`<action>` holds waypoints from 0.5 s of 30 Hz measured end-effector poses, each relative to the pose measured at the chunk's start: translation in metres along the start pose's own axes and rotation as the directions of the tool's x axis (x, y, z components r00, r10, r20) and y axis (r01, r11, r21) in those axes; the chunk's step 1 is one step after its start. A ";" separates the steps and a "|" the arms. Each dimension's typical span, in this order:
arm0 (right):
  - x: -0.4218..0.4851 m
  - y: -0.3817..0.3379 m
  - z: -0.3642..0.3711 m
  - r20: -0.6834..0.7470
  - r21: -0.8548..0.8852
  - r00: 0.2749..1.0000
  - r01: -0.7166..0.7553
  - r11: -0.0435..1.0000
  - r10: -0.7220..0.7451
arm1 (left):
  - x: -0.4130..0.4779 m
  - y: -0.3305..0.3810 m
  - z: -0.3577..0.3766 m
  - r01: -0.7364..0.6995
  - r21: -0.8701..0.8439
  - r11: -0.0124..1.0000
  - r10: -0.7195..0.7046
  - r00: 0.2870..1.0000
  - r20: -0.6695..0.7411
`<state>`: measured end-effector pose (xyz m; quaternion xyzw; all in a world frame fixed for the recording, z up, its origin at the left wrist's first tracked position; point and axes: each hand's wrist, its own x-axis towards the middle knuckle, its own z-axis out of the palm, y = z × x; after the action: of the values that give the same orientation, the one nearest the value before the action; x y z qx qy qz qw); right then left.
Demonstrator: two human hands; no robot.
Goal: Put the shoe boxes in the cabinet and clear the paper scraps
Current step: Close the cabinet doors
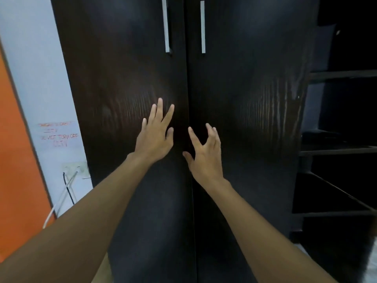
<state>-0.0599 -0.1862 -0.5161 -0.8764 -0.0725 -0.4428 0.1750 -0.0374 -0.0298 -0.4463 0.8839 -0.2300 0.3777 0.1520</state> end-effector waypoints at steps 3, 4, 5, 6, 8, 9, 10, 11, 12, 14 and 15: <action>0.007 0.011 0.007 0.131 -0.128 0.991 0.009 0.992 0.008 | 0.007 -0.015 0.016 0.023 0.081 0.996 -0.029 0.997 0.072; 0.007 0.013 0.009 0.139 -0.158 0.990 0.027 0.987 -0.004 | 0.008 -0.018 0.020 0.009 0.098 0.995 -0.016 0.998 0.063; 0.006 0.016 0.011 0.145 -0.175 0.989 0.040 0.984 -0.015 | 0.008 -0.019 0.024 0.000 0.097 0.995 -0.004 0.999 0.045; 0.005 0.017 0.013 0.144 -0.193 0.989 0.051 0.980 -0.023 | 0.008 -0.020 0.026 -0.007 0.091 0.996 0.005 1.000 0.024; 0.004 0.019 0.016 0.132 -0.244 0.991 0.065 0.968 -0.033 | 0.008 -0.020 0.031 -0.012 0.088 0.996 0.013 1.000 -0.010; 0.005 0.020 0.016 0.125 -0.266 0.991 0.071 0.961 -0.039 | 0.009 -0.020 0.033 -0.008 0.088 0.996 0.010 1.000 -0.024; 0.005 0.020 0.017 0.122 -0.274 0.991 0.078 0.959 -0.046 | 0.009 -0.018 0.035 -0.004 0.086 0.996 0.007 0.999 -0.034; 0.005 0.021 0.016 0.124 -0.263 0.991 0.086 0.961 -0.055 | 0.009 -0.016 0.037 -0.003 0.082 0.997 0.006 0.999 -0.039; 0.004 0.023 0.015 0.129 -0.239 0.990 0.095 0.966 -0.065 | 0.008 -0.013 0.039 -0.006 0.073 0.997 0.009 0.999 -0.041; 0.002 0.031 0.011 0.131 -0.176 0.987 0.118 0.977 -0.096 | 0.005 -0.006 0.046 -0.033 0.038 0.999 0.035 0.998 -0.050; -0.001 0.036 0.006 0.121 -0.133 0.986 0.126 0.983 -0.110 | 0.003 -0.001 0.051 -0.059 0.010 0.998 0.060 0.996 -0.065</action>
<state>-0.0461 -0.2173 -0.5293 -0.9044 -0.1030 -0.4059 0.0820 -0.0049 -0.0522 -0.4781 0.8644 -0.2496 0.4117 0.1448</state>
